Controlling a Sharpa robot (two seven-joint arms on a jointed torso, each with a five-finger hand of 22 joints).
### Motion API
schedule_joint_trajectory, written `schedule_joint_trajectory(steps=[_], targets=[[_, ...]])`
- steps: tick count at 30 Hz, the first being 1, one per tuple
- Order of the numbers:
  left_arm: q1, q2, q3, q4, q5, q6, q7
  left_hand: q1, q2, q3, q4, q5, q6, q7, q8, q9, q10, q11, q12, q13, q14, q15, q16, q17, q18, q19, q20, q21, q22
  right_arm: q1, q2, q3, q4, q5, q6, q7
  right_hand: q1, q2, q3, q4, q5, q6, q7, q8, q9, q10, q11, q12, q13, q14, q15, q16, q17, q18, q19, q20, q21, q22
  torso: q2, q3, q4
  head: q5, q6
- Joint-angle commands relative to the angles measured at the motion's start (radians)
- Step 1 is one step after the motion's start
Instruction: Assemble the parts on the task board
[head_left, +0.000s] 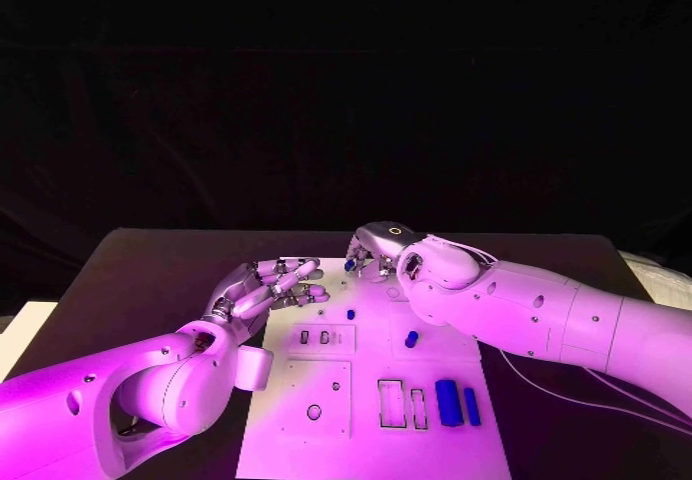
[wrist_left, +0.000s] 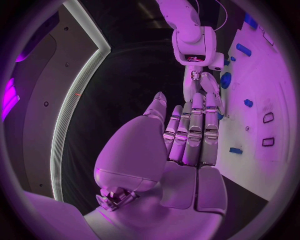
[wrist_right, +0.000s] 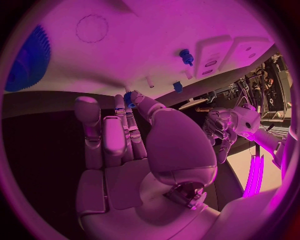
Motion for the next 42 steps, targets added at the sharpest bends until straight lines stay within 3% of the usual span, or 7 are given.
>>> schedule_joint_trajectory(steps=[1,15,22,25,29,37,42], targets=[[0.002,0.000,0.001,0.004,-0.005,0.017,0.003,0.009,-0.002,0.000,-0.007,0.004,-0.006,-0.002,-0.007,0.000,-0.006,-0.002,-0.006,-0.001,0.006,0.003,-0.004,0.001,0.012,0.007,0.000,-0.006,-0.001,0.000,0.005,0.000,-0.003,-0.028,0.027,-0.013,0.001,-0.006,0.001,0.007,0.006,0.000,0.001,0.003,0.022,-0.007,0.002,-0.005,-0.001,0.034,-0.001,0.007,0.002,-0.007,-0.004,0.002,0.004,0.001,0.001,-0.0005,-0.0016,0.000,-0.003],[0.005,-0.001,0.001,0.004,-0.005,0.020,-0.002,0.011,-0.003,0.000,-0.009,0.004,-0.007,-0.002,-0.008,0.000,-0.008,-0.002,-0.006,-0.002,0.006,0.003,-0.005,0.002,0.011,0.007,0.000,-0.006,-0.002,-0.003,0.013,-0.001,-0.016,-0.039,0.064,-0.020,-0.004,-0.023,0.001,0.013,0.008,-0.014,0.007,-0.002,0.020,-0.021,0.008,-0.006,-0.002,0.030,0.003,0.003,-0.006,-0.006,-0.012,0.005,0.004,-0.003,0.002,-0.0013,-0.0005,0.001,-0.008],[0.005,-0.002,0.001,0.004,-0.005,0.021,-0.005,0.011,-0.003,0.000,-0.011,0.004,-0.008,-0.002,-0.008,-0.001,-0.009,-0.002,-0.007,-0.002,0.005,0.004,-0.006,0.002,0.011,0.007,0.000,-0.007,-0.002,-0.003,0.015,-0.001,-0.021,-0.029,0.030,-0.015,-0.022,-0.092,-0.062,0.042,-0.017,-0.151,0.053,-0.003,-0.008,-0.165,0.049,-0.003,-0.003,0.011,0.038,-0.033,-0.061,0.004,-0.063,0.036,-0.035,-0.069,0.003,-0.0010,-0.0005,0.001,-0.009],[0.006,-0.003,0.001,0.004,-0.005,0.021,-0.005,0.011,-0.003,0.000,-0.011,0.004,-0.008,-0.002,-0.008,-0.001,-0.009,-0.002,-0.007,-0.002,0.005,0.004,-0.006,0.002,0.011,0.007,0.000,-0.007,-0.002,-0.003,0.010,-0.001,-0.013,-0.021,0.013,-0.010,-0.004,-0.096,-0.103,0.049,-0.013,-0.197,0.053,-0.002,-0.010,-0.212,0.054,-0.002,-0.003,0.004,0.043,-0.053,-0.089,0.013,-0.082,0.043,-0.055,-0.101,0.003,-0.0009,-0.0012,0.001,-0.009],[0.006,-0.006,0.001,0.004,-0.005,0.020,-0.006,0.011,-0.004,-0.001,-0.012,0.004,-0.009,-0.001,-0.009,-0.001,-0.010,-0.001,-0.007,-0.002,0.004,0.004,-0.008,0.003,0.011,0.007,0.001,-0.007,-0.003,-0.003,-0.016,-0.001,0.020,-0.007,0.000,-0.006,0.014,-0.087,-0.119,0.052,0.005,-0.189,0.053,0.003,-0.006,-0.209,0.055,0.004,-0.002,0.003,0.042,-0.059,-0.097,0.013,-0.081,0.045,-0.054,-0.102,0.003,-0.0005,-0.0041,0.001,-0.007],[0.007,-0.016,0.001,0.008,-0.005,0.021,-0.008,0.015,-0.002,0.002,-0.018,0.004,-0.011,-0.001,-0.011,0.000,-0.014,-0.001,-0.008,-0.002,0.002,0.005,-0.012,0.005,0.011,0.005,0.001,-0.010,-0.004,0.000,-0.170,0.008,0.171,0.088,-0.028,-0.020,0.039,-0.071,-0.112,0.059,0.061,-0.147,0.044,0.006,0.001,-0.055,0.028,0.073,0.023,0.029,0.022,0.013,0.008,0.003,-0.044,0.029,-0.005,-0.034,-0.002,0.0007,-0.0211,0.003,-0.004],[0.008,-0.018,0.001,0.008,-0.005,0.025,-0.009,0.016,-0.002,0.002,-0.019,0.005,-0.012,-0.001,-0.011,0.000,-0.014,-0.001,-0.008,-0.002,0.001,0.005,-0.013,0.005,0.011,0.005,0.001,-0.010,-0.004,0.010,-0.281,0.014,0.242,0.235,0.012,-0.055,0.029,-0.118,-0.159,0.060,0.088,-0.157,0.010,0.001,-0.002,0.179,-0.020,0.290,0.185,0.061,-0.016,0.119,0.160,-0.025,0.043,-0.004,0.107,0.136,-0.007,0.0011,-0.0311,0.001,-0.005]])
